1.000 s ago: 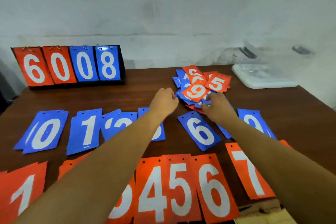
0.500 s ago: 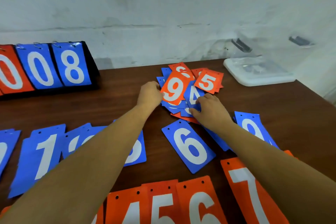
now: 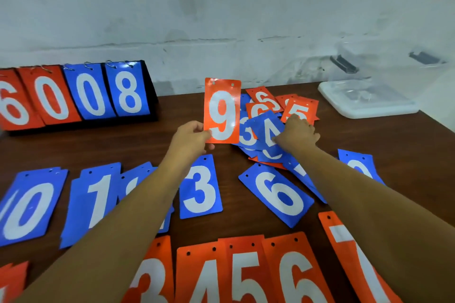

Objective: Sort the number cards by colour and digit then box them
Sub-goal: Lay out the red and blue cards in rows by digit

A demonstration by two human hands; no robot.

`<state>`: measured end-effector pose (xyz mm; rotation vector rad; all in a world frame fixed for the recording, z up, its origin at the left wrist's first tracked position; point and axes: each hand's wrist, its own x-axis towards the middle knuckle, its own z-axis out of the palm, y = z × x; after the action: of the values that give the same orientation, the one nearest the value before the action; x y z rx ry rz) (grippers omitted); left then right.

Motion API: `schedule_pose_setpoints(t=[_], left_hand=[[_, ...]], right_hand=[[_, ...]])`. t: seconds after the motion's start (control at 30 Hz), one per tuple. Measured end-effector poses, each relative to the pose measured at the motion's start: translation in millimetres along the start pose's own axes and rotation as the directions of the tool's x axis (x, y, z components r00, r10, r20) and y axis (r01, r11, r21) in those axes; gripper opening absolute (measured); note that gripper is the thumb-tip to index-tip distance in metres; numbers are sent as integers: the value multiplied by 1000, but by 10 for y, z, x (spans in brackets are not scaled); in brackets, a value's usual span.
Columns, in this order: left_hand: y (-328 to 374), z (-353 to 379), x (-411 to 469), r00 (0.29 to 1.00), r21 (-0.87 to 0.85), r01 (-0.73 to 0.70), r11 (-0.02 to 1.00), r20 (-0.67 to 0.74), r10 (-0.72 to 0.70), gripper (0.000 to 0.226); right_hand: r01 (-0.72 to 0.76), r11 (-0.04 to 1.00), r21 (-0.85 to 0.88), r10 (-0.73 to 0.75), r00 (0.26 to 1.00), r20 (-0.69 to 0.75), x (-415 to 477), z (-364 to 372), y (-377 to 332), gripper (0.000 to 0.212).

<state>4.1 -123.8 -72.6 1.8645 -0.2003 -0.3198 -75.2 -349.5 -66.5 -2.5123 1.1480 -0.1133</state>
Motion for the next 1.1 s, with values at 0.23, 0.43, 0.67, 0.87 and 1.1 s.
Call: schedule_pose_setpoints(t=[0.23, 0.43, 0.67, 0.87, 1.1], left_hand=[[4, -274, -227, 1000, -52, 22, 998, -1, -22, 8], [65, -392, -627, 997, -194, -34, 980, 55, 46, 17], [4, -337, -1176, 951, -294, -25, 955, 287, 113, 20], [-78, -293, -1486, 980, -47, -133, 990, 140, 139, 27], [-154, -354, -1567, 996, -86, -82, 993, -48, 78, 21]], right_hand=[[257, 784, 565, -148, 961, -232, -244, -269, -87, 21], [-164, 216, 962, -260, 940, 219, -919, -359, -172, 22], [-256, 280, 925, -200, 927, 316, -1592, -145, -86, 16], [-145, 525, 839, -170, 948, 270, -1982, -56, -29, 35], [-56, 668, 742, -100, 981, 164, -1905, -67, 98, 19]])
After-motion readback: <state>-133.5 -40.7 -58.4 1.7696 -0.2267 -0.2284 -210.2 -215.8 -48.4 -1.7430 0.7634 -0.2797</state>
